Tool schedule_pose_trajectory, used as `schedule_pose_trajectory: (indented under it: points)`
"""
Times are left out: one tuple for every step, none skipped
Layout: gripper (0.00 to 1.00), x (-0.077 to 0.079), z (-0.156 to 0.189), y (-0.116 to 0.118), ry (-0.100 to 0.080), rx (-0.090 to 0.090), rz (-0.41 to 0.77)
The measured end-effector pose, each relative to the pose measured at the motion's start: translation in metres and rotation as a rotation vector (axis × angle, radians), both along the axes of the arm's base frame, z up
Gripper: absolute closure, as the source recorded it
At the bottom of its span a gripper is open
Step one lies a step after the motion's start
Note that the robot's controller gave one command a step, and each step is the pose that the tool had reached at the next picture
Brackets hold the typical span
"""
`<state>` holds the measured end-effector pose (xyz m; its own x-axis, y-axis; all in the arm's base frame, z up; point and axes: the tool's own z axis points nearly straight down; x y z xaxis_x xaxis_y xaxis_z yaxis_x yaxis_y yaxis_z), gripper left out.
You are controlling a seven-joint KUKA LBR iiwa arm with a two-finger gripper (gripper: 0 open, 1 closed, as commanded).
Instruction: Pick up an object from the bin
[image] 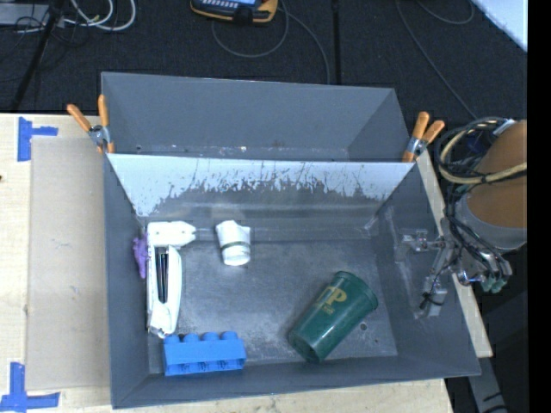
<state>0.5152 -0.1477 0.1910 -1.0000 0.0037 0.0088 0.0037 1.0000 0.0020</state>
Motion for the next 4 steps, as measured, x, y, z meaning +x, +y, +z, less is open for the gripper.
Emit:
schedule_pose_trajectory:
  points:
    - [0.00,0.002,0.004,0.001,-0.007,-0.001,0.004]
    - [0.00,0.012,-0.038,0.007,-0.012,-0.003,0.041]
    - [0.00,0.018,-0.088,0.019,-0.006,0.000,-0.027]
    - [0.00,0.014,-0.108,0.035,-0.003,0.000,-0.099]
